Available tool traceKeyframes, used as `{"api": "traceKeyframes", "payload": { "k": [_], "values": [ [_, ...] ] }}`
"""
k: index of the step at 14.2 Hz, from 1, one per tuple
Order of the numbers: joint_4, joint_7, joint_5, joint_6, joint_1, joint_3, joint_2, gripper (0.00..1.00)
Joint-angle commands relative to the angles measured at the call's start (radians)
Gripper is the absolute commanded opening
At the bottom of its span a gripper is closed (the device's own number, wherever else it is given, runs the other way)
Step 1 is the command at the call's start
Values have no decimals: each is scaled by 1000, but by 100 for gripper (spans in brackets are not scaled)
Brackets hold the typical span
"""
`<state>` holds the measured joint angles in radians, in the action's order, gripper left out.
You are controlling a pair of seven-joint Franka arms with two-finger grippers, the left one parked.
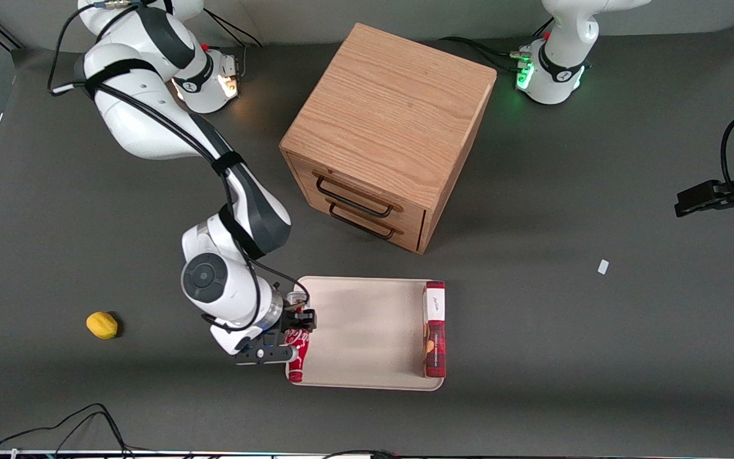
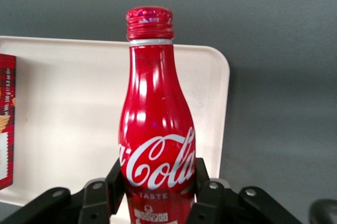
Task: Place coke bottle on tray
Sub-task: 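Carry the upright bottle over the cream tray and lower it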
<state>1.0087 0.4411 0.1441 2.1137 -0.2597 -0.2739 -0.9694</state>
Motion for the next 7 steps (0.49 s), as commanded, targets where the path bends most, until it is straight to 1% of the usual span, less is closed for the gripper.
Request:
{"api": "traceKeyframes", "payload": {
  "k": [1, 3, 5, 7],
  "values": [
    [37, 43, 40, 95, -16, 10, -15, 45],
    [54, 47, 38, 141, -12, 12, -43, 52],
    [54, 53, 38, 152, -10, 12, -57, 58],
    [54, 64, 40, 161, -13, 12, -71, 69]
  ]
}}
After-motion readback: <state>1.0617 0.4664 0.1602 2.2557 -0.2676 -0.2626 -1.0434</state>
